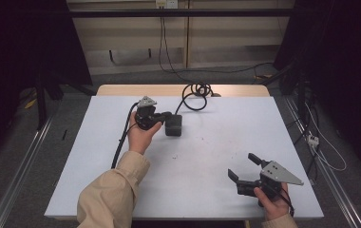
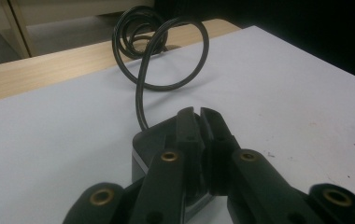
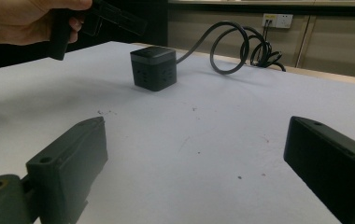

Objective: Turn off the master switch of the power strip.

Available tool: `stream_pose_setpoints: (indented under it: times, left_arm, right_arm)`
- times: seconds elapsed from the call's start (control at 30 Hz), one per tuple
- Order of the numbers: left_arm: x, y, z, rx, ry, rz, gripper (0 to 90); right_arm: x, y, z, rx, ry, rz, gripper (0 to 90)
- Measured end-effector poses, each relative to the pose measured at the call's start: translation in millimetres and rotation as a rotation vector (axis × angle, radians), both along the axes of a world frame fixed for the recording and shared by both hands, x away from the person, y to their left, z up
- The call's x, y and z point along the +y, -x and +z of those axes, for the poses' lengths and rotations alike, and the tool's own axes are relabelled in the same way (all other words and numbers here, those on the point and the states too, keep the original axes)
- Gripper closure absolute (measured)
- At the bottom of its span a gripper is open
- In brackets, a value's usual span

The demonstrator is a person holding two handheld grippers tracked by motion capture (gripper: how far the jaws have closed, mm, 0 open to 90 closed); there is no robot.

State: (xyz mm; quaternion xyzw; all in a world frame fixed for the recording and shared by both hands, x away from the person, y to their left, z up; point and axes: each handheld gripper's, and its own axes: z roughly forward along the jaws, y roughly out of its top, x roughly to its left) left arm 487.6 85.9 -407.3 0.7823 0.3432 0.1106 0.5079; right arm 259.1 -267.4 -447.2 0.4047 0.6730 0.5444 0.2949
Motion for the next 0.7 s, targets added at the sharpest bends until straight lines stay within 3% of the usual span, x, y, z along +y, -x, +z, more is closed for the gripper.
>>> stream_pose_setpoints:
  times: [0.7]
  left_arm:
    - [-5.3,-0.8,-3.7,0.008,-0.017,-0.022,90.0]
  right_arm:
    - [0.4,-0.5,-0.2,0.000,0.001,0.003,5.8]
